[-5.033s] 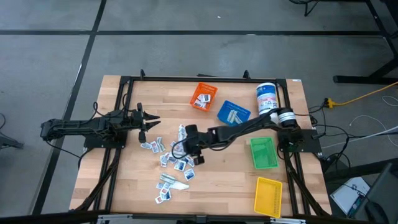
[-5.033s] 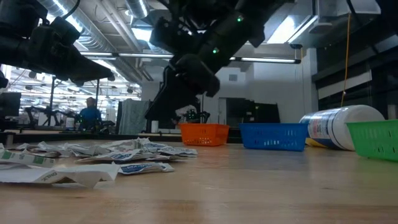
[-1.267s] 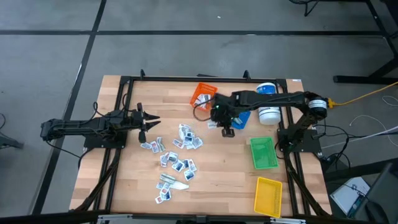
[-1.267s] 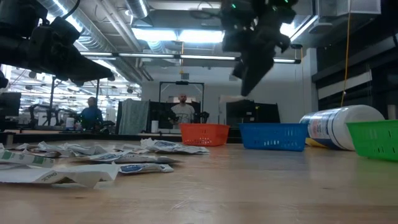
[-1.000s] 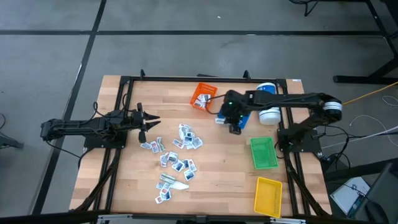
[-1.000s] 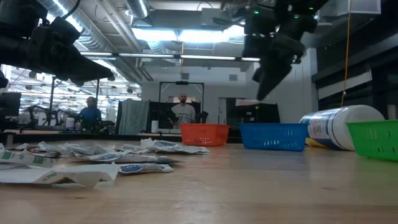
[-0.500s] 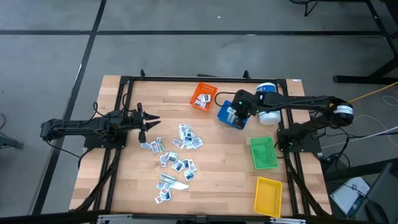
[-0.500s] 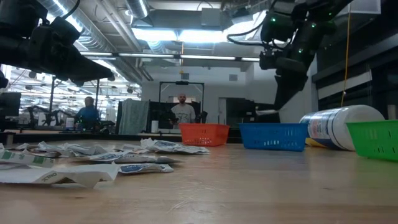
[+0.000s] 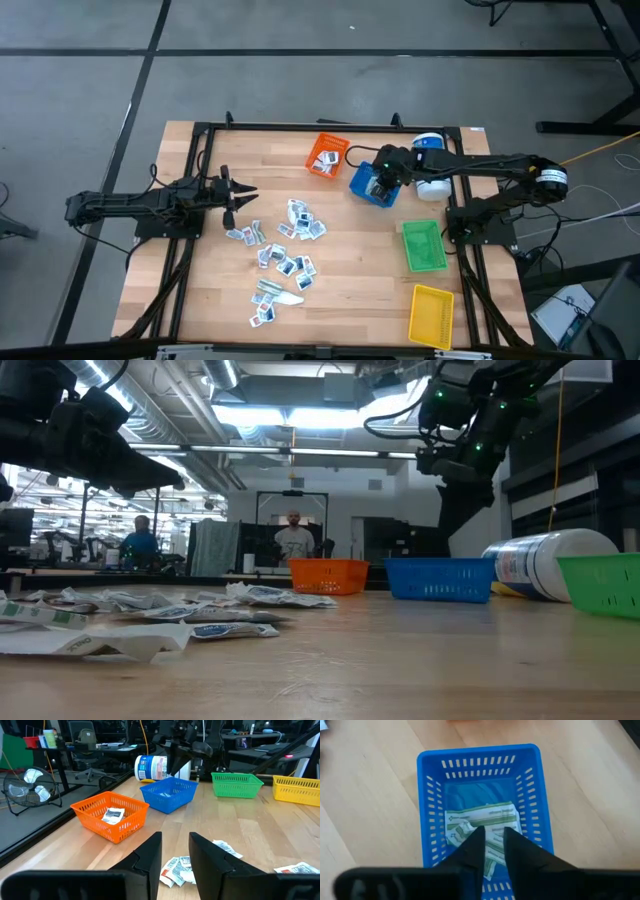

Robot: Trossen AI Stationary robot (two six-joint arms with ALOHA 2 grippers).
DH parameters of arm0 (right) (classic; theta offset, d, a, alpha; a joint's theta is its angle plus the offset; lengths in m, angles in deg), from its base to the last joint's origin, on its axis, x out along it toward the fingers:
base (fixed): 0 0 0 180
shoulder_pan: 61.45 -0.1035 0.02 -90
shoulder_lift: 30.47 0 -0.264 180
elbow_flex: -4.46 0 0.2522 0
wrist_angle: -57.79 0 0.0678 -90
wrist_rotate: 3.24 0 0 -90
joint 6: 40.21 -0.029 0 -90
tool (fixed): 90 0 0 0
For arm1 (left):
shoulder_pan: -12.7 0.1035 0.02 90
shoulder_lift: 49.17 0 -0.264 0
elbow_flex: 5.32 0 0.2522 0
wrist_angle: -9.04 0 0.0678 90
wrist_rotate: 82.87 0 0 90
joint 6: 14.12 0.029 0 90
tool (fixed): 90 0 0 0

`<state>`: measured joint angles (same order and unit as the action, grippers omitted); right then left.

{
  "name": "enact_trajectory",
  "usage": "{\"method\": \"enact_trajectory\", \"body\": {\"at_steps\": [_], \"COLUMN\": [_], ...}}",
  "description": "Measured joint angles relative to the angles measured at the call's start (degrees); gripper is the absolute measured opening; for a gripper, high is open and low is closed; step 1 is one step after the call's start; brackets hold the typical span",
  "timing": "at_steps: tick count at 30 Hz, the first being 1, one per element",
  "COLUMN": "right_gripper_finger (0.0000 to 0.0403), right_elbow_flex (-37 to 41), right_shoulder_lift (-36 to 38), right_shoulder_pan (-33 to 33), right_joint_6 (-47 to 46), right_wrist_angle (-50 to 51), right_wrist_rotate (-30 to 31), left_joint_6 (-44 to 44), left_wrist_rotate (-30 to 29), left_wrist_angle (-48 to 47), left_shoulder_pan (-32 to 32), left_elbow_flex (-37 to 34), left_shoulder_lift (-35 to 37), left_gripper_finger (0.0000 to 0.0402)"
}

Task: Pick & Place First Aid Supplies
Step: Put the blue alcohol pad into the green basket

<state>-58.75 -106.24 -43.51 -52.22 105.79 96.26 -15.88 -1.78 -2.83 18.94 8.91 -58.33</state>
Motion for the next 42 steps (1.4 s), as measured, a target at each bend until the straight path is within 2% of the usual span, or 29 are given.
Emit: {"method": "enact_trajectory", "body": {"at_steps": [6,12,17,21,26,36,42], "right_gripper_finger": [0.0135,0.0161,0.0163,0.0163,0.0163,0.0163,0.0163], "right_elbow_flex": [0.00,0.00,0.00,0.00,-0.02,-0.02,-3.30], "right_shoulder_lift": [0.00,0.00,0.00,-0.02,-1.10,-9.59,-16.02], "right_shoulder_pan": [-0.04,-0.04,-0.04,-0.42,-3.72,-12.38,-16.61], "right_joint_6": [0.18,0.43,1.74,-0.91,-0.77,3.89,8.65], "right_wrist_angle": [-0.73,-8.25,-13.91,-18.04,-21.72,-32.93,-33.56], "right_wrist_rotate": [-0.02,-0.26,-1.86,-4.17,-6.23,-6.34,-6.71], "left_joint_6": [0.00,-0.02,0.00,-0.01,0.00,0.00,0.00], "left_wrist_rotate": [-0.02,-0.02,0.00,0.00,0.00,-0.02,-0.01], "left_wrist_angle": [0.00,0.00,0.00,0.00,0.00,0.00,0.00], "left_shoulder_pan": [0.00,-0.01,-0.02,-0.01,-0.02,-0.02,-0.02], "left_elbow_flex": [0.02,0.01,0.00,0.01,0.02,0.00,0.01], "left_shoulder_lift": [0.02,0.02,0.02,0.00,0.00,0.01,0.02], "left_gripper_finger": [0.0093,0.0091,0.0093,0.0092,0.0092,0.0091,0.0092]}}
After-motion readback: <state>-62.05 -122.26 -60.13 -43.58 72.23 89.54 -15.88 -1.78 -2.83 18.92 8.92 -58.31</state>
